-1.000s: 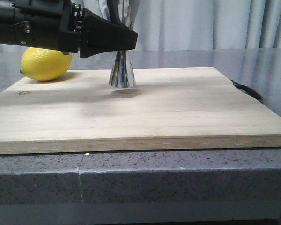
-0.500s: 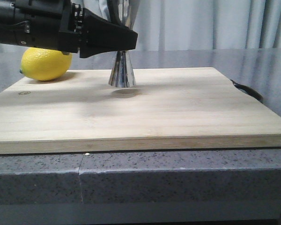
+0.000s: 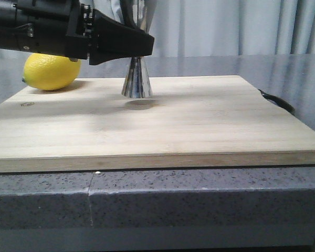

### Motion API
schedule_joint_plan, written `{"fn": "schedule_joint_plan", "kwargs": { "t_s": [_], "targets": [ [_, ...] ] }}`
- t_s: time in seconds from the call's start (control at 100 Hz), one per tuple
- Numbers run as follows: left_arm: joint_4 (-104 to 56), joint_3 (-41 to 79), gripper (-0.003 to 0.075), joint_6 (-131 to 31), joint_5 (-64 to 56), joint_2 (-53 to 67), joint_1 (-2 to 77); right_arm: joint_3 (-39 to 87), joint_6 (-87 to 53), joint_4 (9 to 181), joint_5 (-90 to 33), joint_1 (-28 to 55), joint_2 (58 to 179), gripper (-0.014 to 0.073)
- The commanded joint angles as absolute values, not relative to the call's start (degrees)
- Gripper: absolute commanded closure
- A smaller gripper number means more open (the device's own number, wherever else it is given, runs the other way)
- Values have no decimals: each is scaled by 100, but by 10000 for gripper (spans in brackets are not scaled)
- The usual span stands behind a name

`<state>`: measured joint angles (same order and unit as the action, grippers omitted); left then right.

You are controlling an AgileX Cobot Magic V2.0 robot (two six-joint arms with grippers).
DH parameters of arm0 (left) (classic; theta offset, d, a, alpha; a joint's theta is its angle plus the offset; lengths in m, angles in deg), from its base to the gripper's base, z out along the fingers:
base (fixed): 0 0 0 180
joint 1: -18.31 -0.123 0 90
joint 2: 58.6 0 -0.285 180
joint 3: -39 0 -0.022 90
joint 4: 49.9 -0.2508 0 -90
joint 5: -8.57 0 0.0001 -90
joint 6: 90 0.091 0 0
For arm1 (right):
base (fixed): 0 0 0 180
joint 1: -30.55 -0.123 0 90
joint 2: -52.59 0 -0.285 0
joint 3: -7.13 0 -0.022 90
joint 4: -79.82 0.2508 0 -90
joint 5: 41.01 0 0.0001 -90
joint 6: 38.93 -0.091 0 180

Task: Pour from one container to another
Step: 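Tilt the beaker with the right gripper, pouring liquid into the jigger, then return the beaker upright to the board and open the right gripper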

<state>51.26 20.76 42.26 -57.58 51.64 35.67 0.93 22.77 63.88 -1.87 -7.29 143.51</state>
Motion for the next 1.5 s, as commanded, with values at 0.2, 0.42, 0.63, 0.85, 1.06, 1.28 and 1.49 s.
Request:
{"fn": "schedule_joint_plan", "kwargs": {
  "t_s": [0.2, 0.42, 0.63, 0.85, 1.06, 1.28, 1.49],
  "targets": [
    [5688, 2250, 533, 4221, -6352, 4931, 3615, -148, 2405, 6239, -615, -737, 14160, 289],
    [5688, 2250, 533, 4221, -6352, 4931, 3615, -148, 2807, 6230, -615, -737, 14160, 289],
    [5688, 2250, 533, 4221, -6352, 4931, 3615, -148, 2840, 6218, -615, -737, 14160, 289],
    [5688, 2250, 533, 4221, -6343, 4931, 3615, -148, 2724, 6561, -615, -737, 14160, 289],
    [5688, 2250, 533, 4221, -6286, 4931, 3615, -148, 1264, 6902, -379, -712, 14160, 289],
    [5688, 2250, 533, 4221, -6286, 4931, 3615, -148, -381, 6902, -312, -467, 14149, 289],
    [5688, 2250, 533, 4221, -6286, 4931, 3615, -16, -1014, 7982, -313, 434, 13973, 289]
  ]
}}
